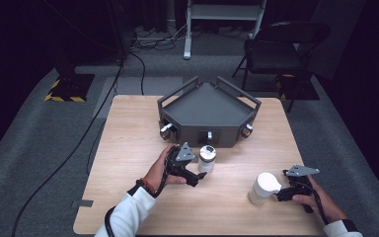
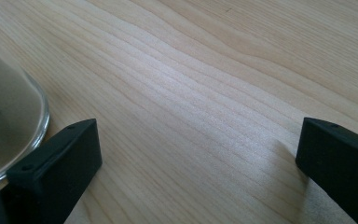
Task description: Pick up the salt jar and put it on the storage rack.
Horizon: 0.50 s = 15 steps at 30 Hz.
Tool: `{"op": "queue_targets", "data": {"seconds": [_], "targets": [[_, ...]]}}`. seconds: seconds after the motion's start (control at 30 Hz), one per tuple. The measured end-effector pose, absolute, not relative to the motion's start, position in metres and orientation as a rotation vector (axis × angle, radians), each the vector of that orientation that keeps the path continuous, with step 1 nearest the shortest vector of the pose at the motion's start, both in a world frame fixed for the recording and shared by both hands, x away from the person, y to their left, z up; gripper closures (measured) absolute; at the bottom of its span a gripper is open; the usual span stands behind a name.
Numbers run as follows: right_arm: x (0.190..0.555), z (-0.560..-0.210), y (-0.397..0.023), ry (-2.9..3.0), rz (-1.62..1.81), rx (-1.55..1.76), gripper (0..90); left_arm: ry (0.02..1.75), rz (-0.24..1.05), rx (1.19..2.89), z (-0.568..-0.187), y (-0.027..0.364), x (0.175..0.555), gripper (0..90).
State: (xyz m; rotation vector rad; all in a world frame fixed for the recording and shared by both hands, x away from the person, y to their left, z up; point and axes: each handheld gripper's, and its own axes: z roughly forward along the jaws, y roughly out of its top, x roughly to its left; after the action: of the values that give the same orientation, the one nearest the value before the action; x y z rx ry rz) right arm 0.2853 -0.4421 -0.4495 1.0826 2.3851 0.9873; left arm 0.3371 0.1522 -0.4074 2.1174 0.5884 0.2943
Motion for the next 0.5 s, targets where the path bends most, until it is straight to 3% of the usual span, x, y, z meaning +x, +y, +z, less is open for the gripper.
{"op": "queue_targets", "data": {"seconds": [0.5], "targets": [[0.285, -0.449, -0.442, 2.385, 0.988, 1.082, 0.0, 0.619, 0.286, 2.122, -0.417, 0.138, 0.352, 1.2]]}}
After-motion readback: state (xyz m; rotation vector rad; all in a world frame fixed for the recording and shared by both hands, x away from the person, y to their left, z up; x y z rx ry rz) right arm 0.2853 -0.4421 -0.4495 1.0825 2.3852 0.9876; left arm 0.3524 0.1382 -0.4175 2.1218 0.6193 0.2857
